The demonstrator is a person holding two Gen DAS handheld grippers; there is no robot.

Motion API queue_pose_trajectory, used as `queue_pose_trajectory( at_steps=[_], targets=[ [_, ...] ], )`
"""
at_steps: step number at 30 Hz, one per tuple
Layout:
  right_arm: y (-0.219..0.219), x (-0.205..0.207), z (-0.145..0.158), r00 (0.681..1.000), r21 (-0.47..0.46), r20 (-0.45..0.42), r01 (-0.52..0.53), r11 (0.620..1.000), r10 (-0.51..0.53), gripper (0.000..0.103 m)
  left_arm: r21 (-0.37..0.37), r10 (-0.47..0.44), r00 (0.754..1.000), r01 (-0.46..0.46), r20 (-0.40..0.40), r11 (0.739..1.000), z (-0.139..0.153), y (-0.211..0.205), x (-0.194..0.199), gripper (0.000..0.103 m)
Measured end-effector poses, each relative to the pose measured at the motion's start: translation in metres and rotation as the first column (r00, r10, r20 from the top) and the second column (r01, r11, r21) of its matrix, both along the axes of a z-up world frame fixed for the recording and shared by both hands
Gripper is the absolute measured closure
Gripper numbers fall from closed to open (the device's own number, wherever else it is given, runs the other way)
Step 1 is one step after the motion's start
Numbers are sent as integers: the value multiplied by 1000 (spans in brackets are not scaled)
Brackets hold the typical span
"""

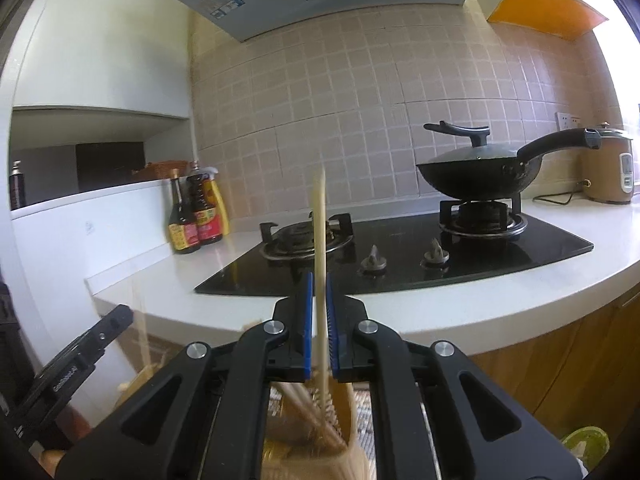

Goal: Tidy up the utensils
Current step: 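Open both grippers to release the chopsticks into the basket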

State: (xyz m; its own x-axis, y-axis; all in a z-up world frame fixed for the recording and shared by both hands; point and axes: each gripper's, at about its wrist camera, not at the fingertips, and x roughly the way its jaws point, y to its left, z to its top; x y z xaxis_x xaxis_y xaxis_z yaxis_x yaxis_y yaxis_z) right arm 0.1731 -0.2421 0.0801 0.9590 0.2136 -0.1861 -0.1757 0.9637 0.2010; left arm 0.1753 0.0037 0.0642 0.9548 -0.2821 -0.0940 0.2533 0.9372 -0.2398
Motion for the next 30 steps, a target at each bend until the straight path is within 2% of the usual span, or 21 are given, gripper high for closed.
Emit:
queue_pose_trajectory(
  at_steps=[4, 6, 9, 14, 18, 21, 22, 24, 26, 30],
  targets=[
    [-8, -21, 2, 999, 21, -30, -21, 1000, 22, 97, 12, 9, 1000, -9, -8, 1000, 0, 8, -15, 70],
    [-12, -29, 0, 996, 42, -72, -53, 998, 56, 96, 0, 5, 999, -5, -32, 1000, 1, 16, -23, 62],
    [-12, -40, -9, 985, 41, -150, -81, 996, 86, 96, -22, -15, 998, 14, -69, 1000, 3, 27, -37, 58],
    [-8, -56, -36, 936, 62, -316, -144, 988, 156, 96, -12, -68, 989, 67, -134, 998, 5, 34, -65, 54],
    [4, -84, -59, 896, 64, -403, -177, 982, 187, 96, 16, -110, 973, 116, -203, 993, -3, 34, -90, 49],
    [12, -105, -75, 868, 70, -453, -194, 978, 205, 94, 45, -145, 949, 164, -279, 985, -19, 30, -106, 49],
    [14, -112, -80, 858, 73, -470, -197, 978, 208, 92, 52, -164, 933, 190, -322, 980, -28, 27, -110, 49],
    [21, -128, -95, 835, 64, -513, -196, 979, 200, 78, 56, -176, 908, 212, -381, 976, -43, 24, -117, 49],
    [26, -139, -105, 819, 70, -538, -195, 978, 202, 74, 54, -195, 870, 245, -452, 968, -60, 21, -123, 49],
    [46, -162, -121, 791, 31, -583, -207, 978, 186, 74, 52, -207, 819, 277, -535, 959, -82, 16, -131, 49]
  ],
)
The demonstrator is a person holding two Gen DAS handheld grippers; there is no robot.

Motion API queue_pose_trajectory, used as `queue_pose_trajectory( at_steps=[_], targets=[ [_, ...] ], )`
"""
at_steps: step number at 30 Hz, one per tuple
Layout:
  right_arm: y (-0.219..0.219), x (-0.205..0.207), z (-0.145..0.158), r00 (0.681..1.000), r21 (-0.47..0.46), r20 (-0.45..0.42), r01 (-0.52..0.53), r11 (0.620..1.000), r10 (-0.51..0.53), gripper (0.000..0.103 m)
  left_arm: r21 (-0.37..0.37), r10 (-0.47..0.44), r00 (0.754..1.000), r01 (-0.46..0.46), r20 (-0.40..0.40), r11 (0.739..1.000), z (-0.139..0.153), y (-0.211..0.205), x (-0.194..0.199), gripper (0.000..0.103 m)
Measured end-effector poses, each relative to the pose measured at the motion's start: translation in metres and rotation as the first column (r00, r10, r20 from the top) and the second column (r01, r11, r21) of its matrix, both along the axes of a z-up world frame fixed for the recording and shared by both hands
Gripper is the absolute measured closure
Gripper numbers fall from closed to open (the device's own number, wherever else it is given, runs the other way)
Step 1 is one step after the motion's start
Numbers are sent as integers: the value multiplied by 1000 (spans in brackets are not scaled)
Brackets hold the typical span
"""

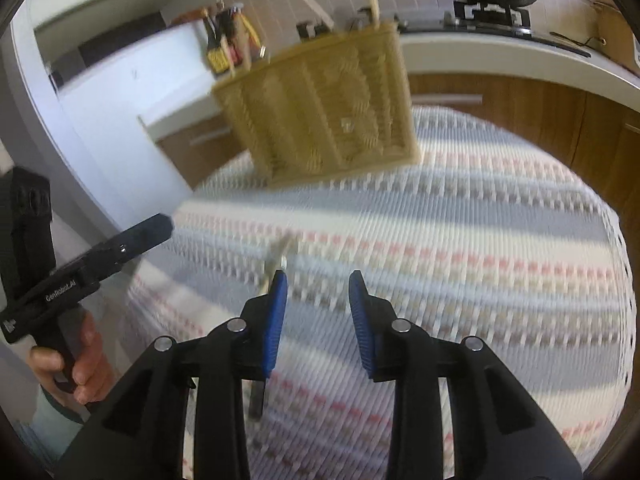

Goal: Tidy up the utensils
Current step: 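Open both grippers to release the chopsticks into the basket, then grasp a wooden chopstick with the left gripper while the right gripper grasps a clear spoon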

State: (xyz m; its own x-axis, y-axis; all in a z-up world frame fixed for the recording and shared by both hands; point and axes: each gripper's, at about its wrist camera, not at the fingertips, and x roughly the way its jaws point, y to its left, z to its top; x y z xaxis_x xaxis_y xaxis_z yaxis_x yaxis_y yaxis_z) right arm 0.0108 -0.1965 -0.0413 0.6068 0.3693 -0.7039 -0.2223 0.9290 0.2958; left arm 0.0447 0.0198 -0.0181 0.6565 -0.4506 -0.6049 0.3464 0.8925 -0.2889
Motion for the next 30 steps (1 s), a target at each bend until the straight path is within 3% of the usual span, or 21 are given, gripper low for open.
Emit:
queue_pose_trajectory(
  at_steps=[8, 16, 18, 20, 23, 26, 30],
  targets=[
    [36, -15, -22, 997, -101, -67, -37, 994, 30, 74, 31, 8, 998, -6, -66, 1000, -20, -6, -9, 49],
    [73, -14, -30, 997, -246, -47, -68, 967, 58, 74, 46, 30, 994, -25, -102, 999, -23, -7, -4, 49],
    [77, -15, -31, 998, -294, -31, -57, 954, 51, 83, 61, 14, 993, -7, -115, 998, -24, -10, -1, 51],
    [73, -13, -30, 999, -290, -33, -47, 956, 39, 93, 79, -20, 990, 31, -138, 996, -25, -17, 6, 51],
    [55, -11, -29, 999, -261, -42, -20, 965, 10, 93, 88, -53, 981, 71, -187, 994, -31, -26, 17, 52],
    [31, -11, -29, 997, -223, -62, 20, 975, -34, 93, 94, -92, 969, 116, -230, 989, -39, -40, 25, 61],
    [10, -14, -28, 995, -220, -74, 45, 974, -62, 93, 176, -100, 964, 146, -246, 974, -44, -67, 35, 69]
  ],
)
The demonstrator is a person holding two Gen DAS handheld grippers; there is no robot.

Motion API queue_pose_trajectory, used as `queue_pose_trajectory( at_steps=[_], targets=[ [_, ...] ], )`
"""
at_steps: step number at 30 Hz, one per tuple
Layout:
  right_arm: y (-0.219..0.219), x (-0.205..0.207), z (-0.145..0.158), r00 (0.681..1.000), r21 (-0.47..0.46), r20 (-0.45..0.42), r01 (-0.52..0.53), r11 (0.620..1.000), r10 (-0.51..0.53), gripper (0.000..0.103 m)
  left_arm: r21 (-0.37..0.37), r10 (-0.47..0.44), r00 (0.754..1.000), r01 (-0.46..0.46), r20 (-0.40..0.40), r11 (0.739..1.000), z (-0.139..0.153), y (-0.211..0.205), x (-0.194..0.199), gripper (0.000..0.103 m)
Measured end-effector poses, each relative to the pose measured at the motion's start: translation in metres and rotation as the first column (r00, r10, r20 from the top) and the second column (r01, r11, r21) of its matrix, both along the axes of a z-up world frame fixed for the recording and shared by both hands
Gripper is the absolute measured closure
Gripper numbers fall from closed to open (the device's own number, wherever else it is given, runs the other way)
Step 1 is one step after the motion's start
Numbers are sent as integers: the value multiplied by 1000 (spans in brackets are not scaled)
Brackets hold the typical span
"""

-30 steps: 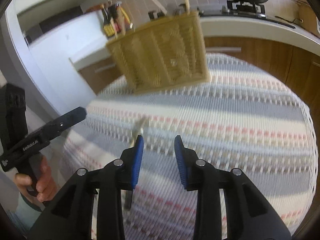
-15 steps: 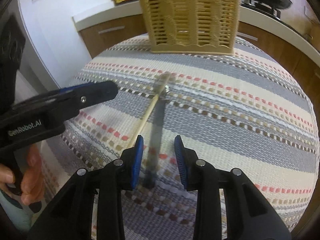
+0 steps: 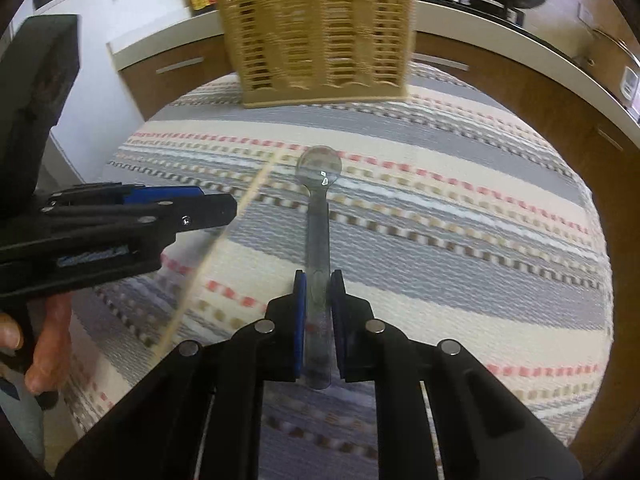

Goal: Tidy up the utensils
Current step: 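Grasp a wooden chopstick with the left gripper while the right gripper grasps a clear spoon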

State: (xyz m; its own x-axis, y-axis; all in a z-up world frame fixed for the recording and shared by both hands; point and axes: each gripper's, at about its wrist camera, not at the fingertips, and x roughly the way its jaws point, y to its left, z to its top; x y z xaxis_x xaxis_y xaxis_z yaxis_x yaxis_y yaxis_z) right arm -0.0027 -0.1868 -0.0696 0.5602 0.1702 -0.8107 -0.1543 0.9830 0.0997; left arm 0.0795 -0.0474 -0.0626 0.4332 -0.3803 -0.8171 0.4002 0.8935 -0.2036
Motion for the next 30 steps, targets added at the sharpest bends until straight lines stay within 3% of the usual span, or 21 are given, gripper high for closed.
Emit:
queue_pose_trajectory(
  at_steps=[3, 6, 9, 11, 13, 17, 20, 24, 28, 30],
  targets=[
    [-15, -1, -1, 1000, 9, -14, 8, 1000, -8, 93, 80, -21, 1000, 20, 8, 997, 0, -18, 3, 71],
    [-23, -3, 0, 1000, 5, -25, -1, 1000, 1, 93, 218, -31, 998, 18, 56, 976, -2, -35, 3, 89],
    [-30, -2, 0, 999, 24, -48, 4, 1000, -3, 92, 297, -49, 994, 19, 93, 955, -3, -43, -1, 97],
    [-36, 1, 0, 997, 77, -74, 13, 997, -7, 90, 289, -43, 995, 15, 93, 957, -3, -40, -2, 99],
    [-43, 11, -1, 994, 135, -112, 29, 990, -14, 83, 235, -27, 997, 8, 75, 972, -1, -32, -1, 99],
    [-43, 31, 5, 989, 168, -145, 28, 985, -4, 48, 147, 1, 999, -8, 48, 989, 2, -9, 0, 99],
    [-31, 47, 10, 988, 70, -154, 7, 998, 4, 49, 109, 15, 998, -21, 53, 994, 8, 6, 0, 99],
    [-21, 69, 5, 975, 11, -222, 7, 1000, -5, 68, 89, 30, 998, -36, 63, 995, 13, 15, 1, 99],
    [-2, 74, 2, 980, -133, -198, -10, 991, -16, 77, 56, 53, 997, -56, 60, 997, 14, 23, 0, 99],
    [9, 71, 2, 983, -160, -185, -31, 987, 1, 91, 16, 84, 995, -85, 51, 996, 15, 30, 3, 99]
  ],
)
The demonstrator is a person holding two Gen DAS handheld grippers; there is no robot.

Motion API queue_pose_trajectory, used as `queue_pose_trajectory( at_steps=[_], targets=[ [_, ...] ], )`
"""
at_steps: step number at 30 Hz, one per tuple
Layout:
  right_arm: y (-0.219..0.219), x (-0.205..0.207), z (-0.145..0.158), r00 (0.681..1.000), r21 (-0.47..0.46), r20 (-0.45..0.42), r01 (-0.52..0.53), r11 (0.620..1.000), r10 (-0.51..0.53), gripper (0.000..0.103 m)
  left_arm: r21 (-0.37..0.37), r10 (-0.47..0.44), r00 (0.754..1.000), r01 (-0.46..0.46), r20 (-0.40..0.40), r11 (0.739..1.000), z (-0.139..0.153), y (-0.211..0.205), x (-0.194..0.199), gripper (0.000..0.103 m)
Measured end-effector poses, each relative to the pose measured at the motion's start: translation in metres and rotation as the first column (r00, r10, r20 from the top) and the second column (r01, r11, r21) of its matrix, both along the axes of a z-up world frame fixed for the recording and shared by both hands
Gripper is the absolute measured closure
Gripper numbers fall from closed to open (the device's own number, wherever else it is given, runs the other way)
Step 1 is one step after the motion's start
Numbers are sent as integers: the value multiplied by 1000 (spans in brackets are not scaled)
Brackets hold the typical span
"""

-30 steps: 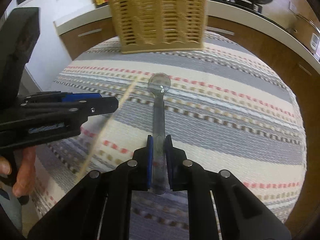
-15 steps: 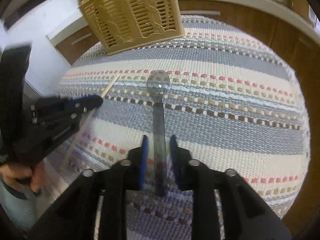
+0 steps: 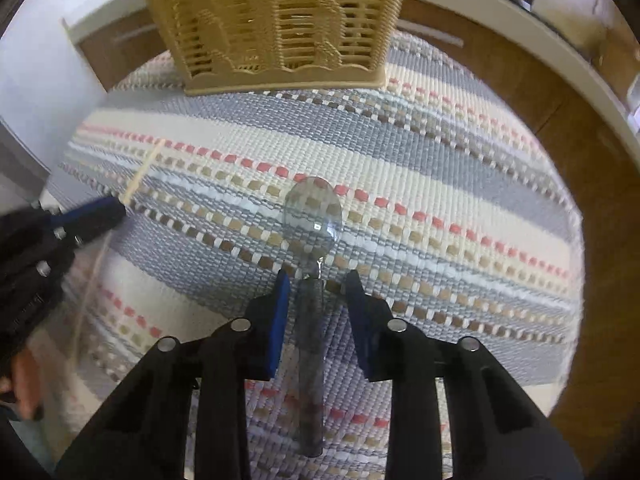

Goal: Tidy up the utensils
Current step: 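Carry the chopstick and clear spoon over the tan basket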

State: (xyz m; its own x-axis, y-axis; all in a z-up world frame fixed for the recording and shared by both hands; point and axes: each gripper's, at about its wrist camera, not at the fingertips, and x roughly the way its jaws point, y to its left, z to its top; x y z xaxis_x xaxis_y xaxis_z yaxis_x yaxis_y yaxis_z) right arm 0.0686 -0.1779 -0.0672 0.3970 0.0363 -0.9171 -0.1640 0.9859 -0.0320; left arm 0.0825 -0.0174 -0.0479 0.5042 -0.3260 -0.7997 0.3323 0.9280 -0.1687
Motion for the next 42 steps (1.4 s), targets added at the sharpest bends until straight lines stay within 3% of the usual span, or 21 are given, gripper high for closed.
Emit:
queue_pose_trajectory(
  at_steps=[5, 11, 19, 25, 27, 35, 37, 42],
  targets=[
    [-2, 0, 7, 999, 116, 28, -22, 993, 19, 93, -56, 31, 998, -28, 62, 998, 18, 16, -3, 99],
    [-10, -8, 56, 977, 208, 208, -82, 975, 38, 93, -139, 68, 977, -40, 204, 989, 69, 29, -10, 99],
    [-27, 1, 136, 908, 259, 419, -145, 955, 24, 93, -222, 101, 898, -4, 428, 975, 157, 27, -9, 99],
    [-51, 27, 196, 819, 305, 571, -158, 939, -48, 93, -292, 128, 843, 36, 523, 956, 203, 19, 18, 99],
    [-60, 44, 207, 789, 314, 608, -136, 940, -89, 93, -315, 151, 821, 37, 551, 948, 212, 17, 28, 99],
    [-75, 100, 216, 726, 353, 669, -120, 928, -160, 93, -388, 280, 711, -10, 645, 922, 212, 15, 73, 99],
    [-72, 103, 209, 688, 339, 711, -152, 928, -147, 93, -388, 287, 699, -15, 655, 922, 208, 14, 82, 99],
    [-68, 122, 196, 668, 351, 730, -185, 918, -145, 93, -400, 317, 684, -40, 657, 916, 191, 12, 100, 99]
  ],
)
